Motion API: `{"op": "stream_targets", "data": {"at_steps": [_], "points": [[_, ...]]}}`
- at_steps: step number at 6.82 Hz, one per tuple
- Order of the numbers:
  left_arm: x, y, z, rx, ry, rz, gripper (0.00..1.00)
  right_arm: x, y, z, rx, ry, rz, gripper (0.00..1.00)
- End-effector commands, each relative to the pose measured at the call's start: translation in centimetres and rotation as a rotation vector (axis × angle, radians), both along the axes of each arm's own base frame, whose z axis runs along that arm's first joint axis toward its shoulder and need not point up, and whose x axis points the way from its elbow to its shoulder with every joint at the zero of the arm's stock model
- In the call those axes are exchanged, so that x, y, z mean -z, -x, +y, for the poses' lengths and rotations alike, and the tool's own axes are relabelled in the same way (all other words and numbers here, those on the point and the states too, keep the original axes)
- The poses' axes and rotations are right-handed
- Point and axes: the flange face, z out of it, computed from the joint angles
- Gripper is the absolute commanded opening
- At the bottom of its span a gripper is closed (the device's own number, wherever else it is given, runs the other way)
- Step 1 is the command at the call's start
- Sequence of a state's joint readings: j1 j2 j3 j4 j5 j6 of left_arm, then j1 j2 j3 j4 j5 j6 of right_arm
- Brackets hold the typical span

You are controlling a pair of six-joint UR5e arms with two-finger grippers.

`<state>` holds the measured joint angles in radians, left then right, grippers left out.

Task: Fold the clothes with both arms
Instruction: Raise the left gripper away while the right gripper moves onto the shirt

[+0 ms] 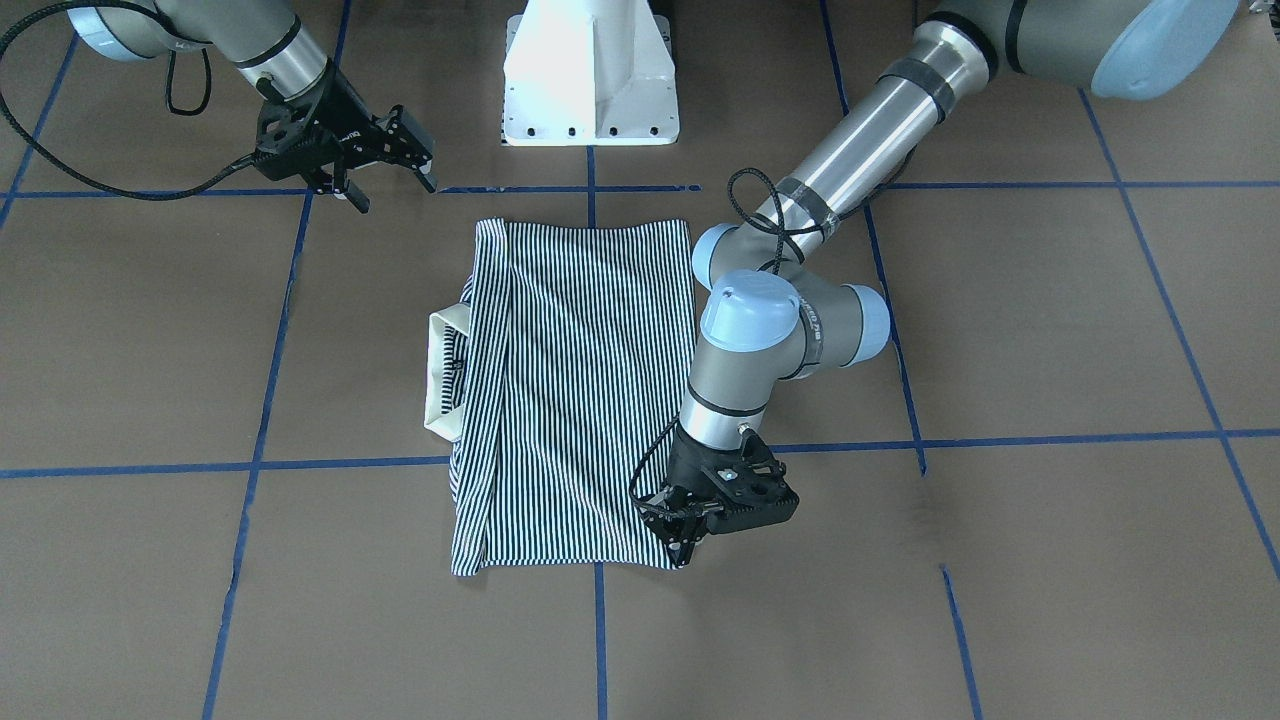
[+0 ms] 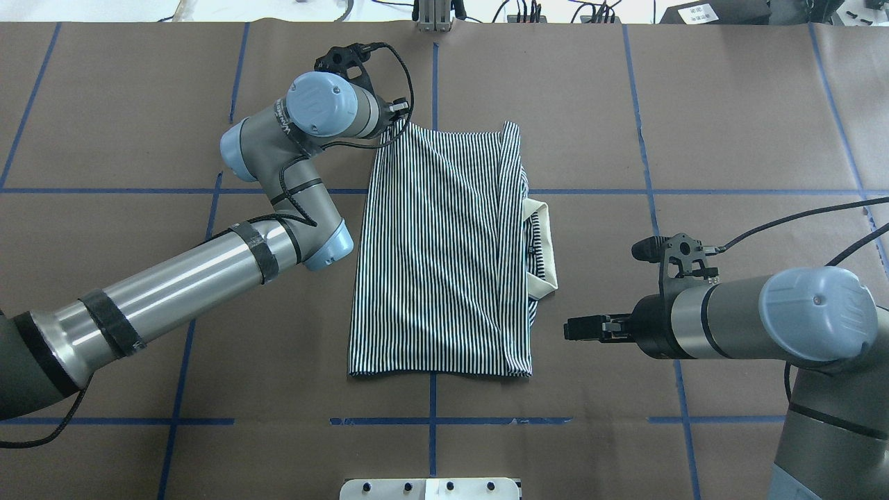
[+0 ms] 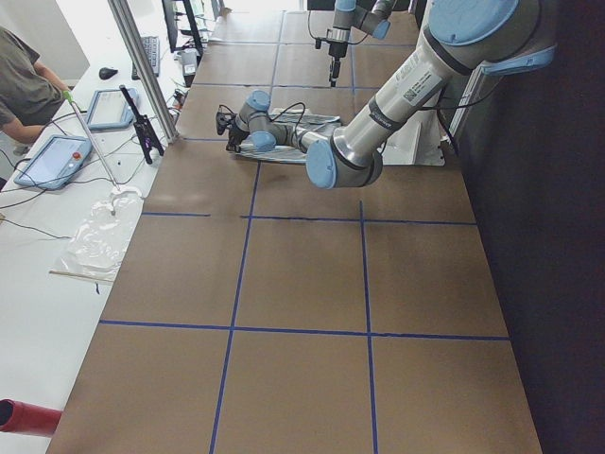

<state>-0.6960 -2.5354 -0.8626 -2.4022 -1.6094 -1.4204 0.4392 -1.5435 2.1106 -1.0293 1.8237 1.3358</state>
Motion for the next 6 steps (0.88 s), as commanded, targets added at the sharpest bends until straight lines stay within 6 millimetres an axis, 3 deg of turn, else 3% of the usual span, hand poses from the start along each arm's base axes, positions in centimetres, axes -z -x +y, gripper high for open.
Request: {"op": "stream_targets", "data": {"at_steps": [1, 2, 3, 4, 5, 6], "points": [[-0.4, 0.4, -0.6, -0.035, -0.062, -0.054, 1.0, 0.5, 0.9, -1.1, -0.011, -0.001, 0.0, 1.0], [0.2, 2.6, -2.1, -0.033, -0.064, -0.041, 1.0, 0.0, 1.8, -2.1, -0.021, 0.005, 0.016, 1.0], [-0.5, 4.9, -2.8, -0.12, -0.057, -0.036, 1.0, 0.2, 2.2, -2.7, -0.023, 0.009, 0.042, 1.0], [-1.8, 6.6, -1.9, -0.173, -0.045, -0.034, 1.0, 1.0, 3.1, -3.2, -0.022, 0.022, 0.079, 1.0], [-3.0, 8.9, 0.6, -0.19, -0.049, -0.051, 1.0, 3.1, 5.1, -4.2, -0.02, 0.043, 0.125, 1.0], [-2.3, 11.9, 3.4, -0.197, -0.056, -0.061, 1.0, 5.8, 7.3, -5.2, -0.027, 0.064, 0.183, 1.0]]}}
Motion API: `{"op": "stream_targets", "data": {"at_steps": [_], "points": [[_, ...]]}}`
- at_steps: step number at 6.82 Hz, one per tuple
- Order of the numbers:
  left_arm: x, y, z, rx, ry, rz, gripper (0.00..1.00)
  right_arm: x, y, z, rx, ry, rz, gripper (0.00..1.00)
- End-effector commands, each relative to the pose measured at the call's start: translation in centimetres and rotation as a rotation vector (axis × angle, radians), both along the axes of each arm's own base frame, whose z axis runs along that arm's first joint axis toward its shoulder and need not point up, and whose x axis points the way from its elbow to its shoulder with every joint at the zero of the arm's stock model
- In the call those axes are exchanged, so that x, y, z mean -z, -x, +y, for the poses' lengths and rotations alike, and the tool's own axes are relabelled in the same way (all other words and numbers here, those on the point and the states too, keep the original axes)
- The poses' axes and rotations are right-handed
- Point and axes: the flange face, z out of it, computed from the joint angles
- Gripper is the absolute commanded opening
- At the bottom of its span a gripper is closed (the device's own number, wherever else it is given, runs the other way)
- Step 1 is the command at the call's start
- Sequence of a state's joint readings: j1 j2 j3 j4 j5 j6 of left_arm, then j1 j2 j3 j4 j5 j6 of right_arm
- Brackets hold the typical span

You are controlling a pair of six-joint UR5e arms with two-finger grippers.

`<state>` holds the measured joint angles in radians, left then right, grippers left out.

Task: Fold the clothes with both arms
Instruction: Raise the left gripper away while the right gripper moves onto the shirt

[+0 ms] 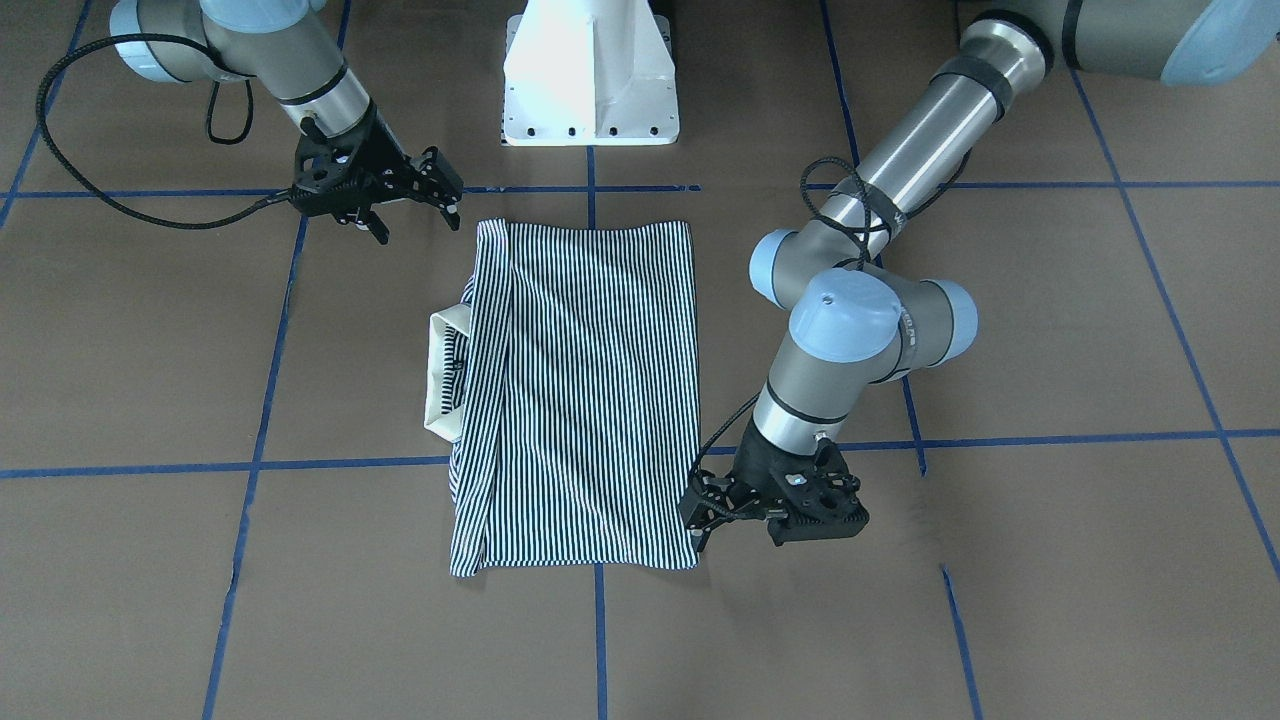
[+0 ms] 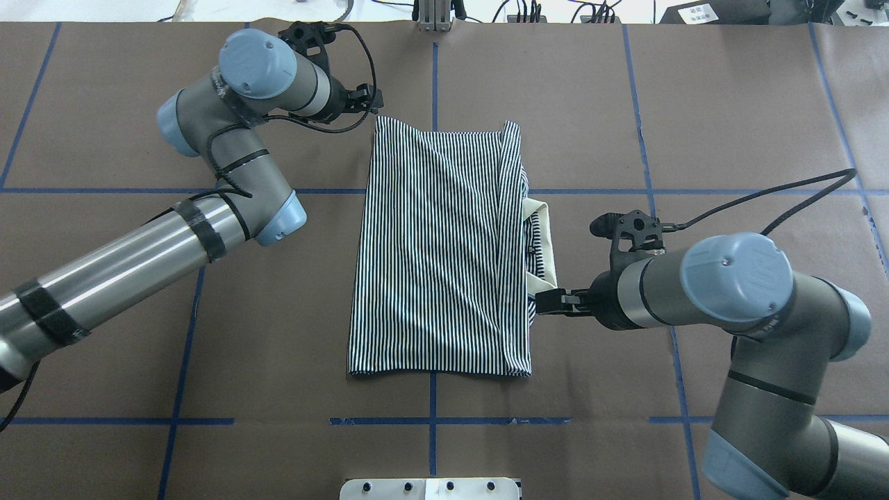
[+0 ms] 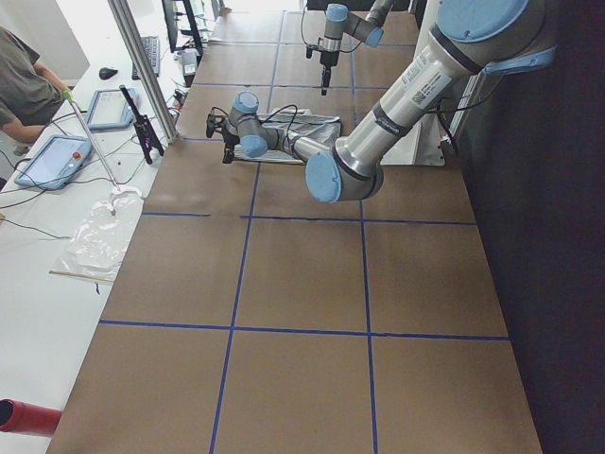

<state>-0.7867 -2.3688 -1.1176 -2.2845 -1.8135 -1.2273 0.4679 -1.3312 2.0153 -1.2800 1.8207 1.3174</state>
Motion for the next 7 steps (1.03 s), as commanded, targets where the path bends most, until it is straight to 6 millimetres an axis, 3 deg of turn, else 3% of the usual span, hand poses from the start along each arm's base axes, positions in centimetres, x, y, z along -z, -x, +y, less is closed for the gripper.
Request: {"op": "stream_targets", "data": {"at_steps": [1, 2, 4, 5, 7], "points": [[2.8, 5.4, 5.4, -0.022, 0.003, -0.018, 1.0, 6.2, 4.7, -1.0, -0.003, 0.027, 0.125, 1.0], [4.7, 6.0, 6.6, -0.049, 0.021, -0.014, 1.0, 7.4, 7.2, 0.1, 0.023, 0.006, 0.207, 1.0], [3.9, 8.2, 9.1, -0.086, -0.007, -0.001, 1.0, 6.1, 12.0, 1.9, 0.053, -0.014, 0.299, 1.0], [4.2, 9.3, 10.3, -0.11, -0.024, -0.015, 1.0, 4.9, 13.2, 2.0, 0.061, -0.006, 0.33, 1.0], [4.1, 9.4, 10.4, -0.114, -0.014, -0.026, 1.0, 3.8, 13.5, 2.3, 0.074, 0.02, 0.401, 1.0]]}}
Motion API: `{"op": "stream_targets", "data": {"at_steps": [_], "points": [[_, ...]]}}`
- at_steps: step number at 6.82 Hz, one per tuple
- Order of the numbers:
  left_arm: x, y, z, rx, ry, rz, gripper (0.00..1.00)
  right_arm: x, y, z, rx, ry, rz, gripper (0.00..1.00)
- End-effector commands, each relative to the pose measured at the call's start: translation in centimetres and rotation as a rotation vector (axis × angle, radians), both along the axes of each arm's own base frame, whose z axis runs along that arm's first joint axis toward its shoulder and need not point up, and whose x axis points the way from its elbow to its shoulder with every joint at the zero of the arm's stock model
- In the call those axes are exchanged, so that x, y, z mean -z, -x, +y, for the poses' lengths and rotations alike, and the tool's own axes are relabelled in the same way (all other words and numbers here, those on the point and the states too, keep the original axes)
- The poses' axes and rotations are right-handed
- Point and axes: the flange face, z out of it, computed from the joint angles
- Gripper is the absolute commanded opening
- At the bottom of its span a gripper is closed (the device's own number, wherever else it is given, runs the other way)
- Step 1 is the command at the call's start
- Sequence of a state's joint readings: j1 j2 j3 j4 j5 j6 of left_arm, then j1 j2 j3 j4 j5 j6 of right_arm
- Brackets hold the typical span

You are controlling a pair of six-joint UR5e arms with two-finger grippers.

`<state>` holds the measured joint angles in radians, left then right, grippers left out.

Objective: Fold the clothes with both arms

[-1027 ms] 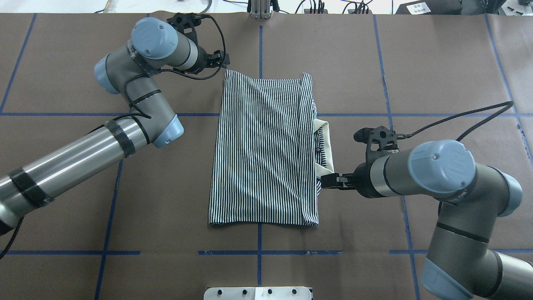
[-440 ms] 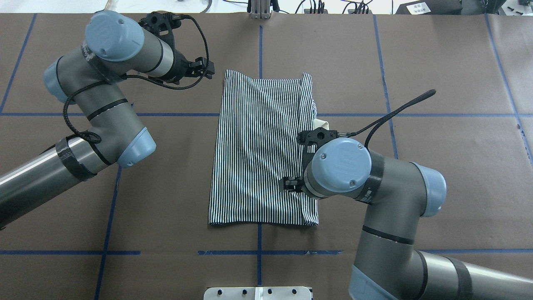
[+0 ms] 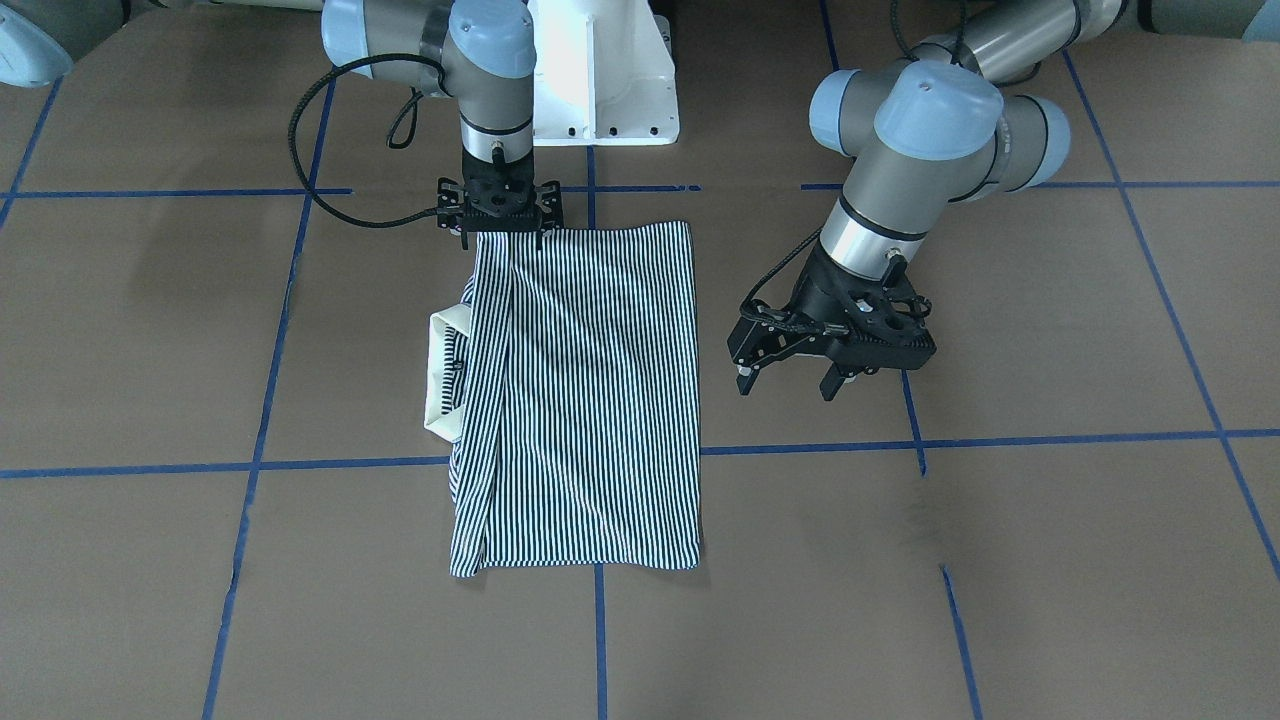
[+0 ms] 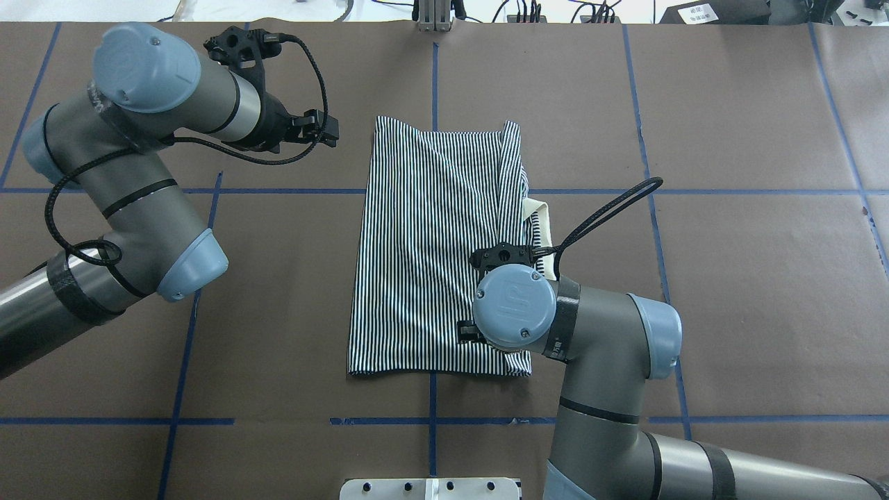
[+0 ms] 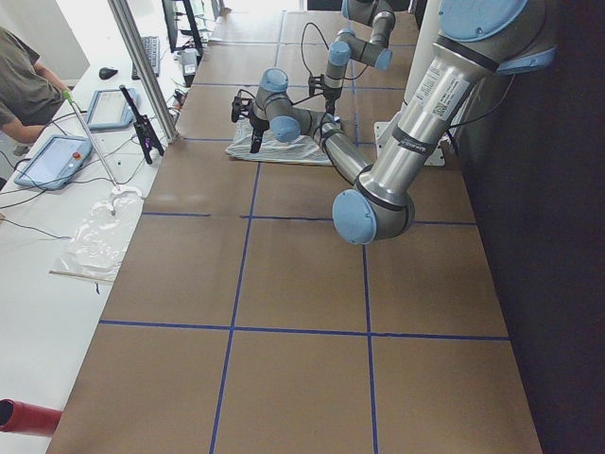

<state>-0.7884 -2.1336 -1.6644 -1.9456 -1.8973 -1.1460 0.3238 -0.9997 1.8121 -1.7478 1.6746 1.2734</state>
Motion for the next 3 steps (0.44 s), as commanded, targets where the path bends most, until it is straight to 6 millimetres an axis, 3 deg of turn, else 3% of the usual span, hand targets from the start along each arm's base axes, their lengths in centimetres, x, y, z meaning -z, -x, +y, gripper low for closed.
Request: {"op": "stream_targets", "data": {"at_steps": [1, 3], "points": [[0.01, 0.17, 0.21, -0.005, 0.0, -0.003, 1.0, -0.98, 0.19, 0.16, 0.02, 0.01, 0.063, 1.0], [-0.06, 0.14, 0.18, -0.005, 0.001, -0.004, 1.0, -1.98, 0.19, 0.48, 0.037, 0.018, 0.108, 1.0]]}}
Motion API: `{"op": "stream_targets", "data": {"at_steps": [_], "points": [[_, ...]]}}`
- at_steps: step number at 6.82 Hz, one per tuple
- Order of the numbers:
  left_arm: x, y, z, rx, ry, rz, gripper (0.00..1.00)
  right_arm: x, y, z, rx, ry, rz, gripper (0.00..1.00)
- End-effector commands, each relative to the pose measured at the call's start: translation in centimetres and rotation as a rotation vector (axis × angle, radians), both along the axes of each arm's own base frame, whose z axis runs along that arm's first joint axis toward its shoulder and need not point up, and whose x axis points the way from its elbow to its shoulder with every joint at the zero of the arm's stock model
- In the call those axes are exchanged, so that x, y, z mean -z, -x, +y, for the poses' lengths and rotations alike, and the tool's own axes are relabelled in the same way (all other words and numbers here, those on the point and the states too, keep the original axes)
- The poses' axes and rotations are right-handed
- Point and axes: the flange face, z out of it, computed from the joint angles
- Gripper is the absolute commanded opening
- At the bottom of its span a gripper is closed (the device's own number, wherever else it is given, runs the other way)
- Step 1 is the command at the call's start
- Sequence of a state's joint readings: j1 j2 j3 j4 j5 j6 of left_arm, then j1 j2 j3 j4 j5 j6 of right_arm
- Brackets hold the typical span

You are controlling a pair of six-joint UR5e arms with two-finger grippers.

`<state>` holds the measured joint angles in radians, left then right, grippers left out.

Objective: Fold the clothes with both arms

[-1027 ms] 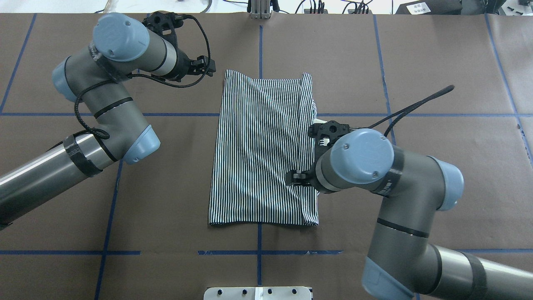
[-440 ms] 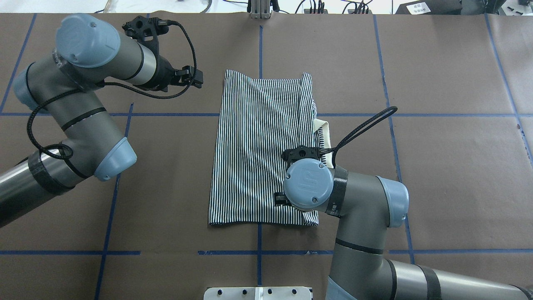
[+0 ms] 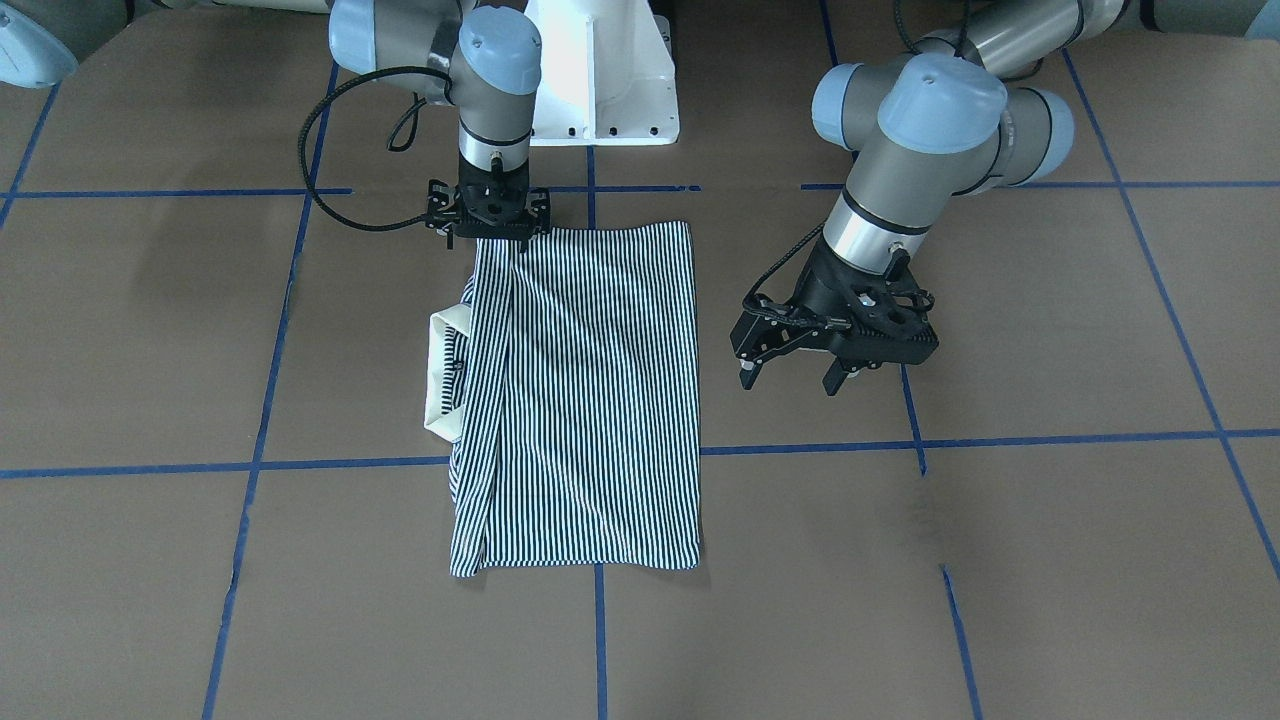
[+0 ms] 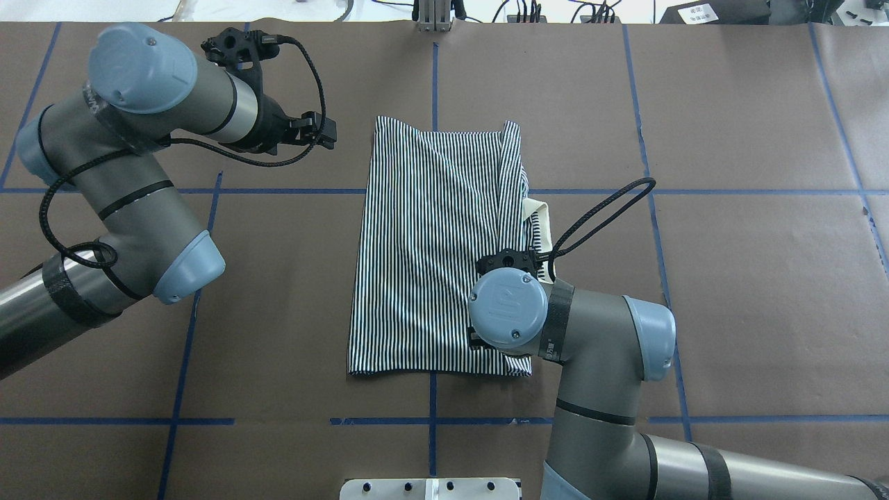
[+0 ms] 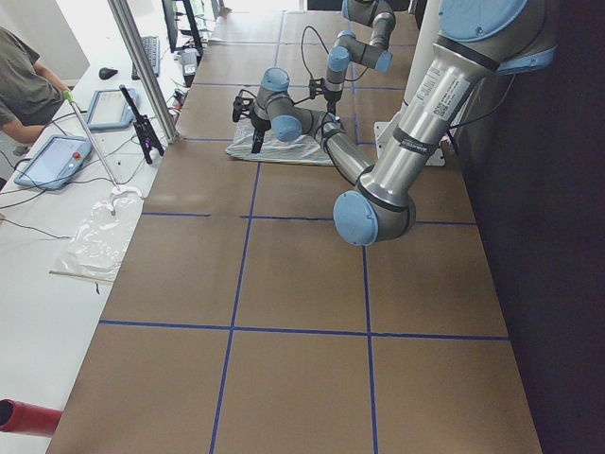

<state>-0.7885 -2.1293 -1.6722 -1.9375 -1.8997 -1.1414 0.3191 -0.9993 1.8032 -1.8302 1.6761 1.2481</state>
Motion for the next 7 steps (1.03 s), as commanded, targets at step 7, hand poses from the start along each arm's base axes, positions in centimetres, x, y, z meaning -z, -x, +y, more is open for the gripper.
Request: {"op": "stream_targets", "data": {"at_steps": [7], "points": [[0.0, -0.1, -0.1, -0.008, -0.015, 0.0, 1.0, -0.5, 1.0, 1.3, 0.037, 0.012, 0.027, 1.0]]}}
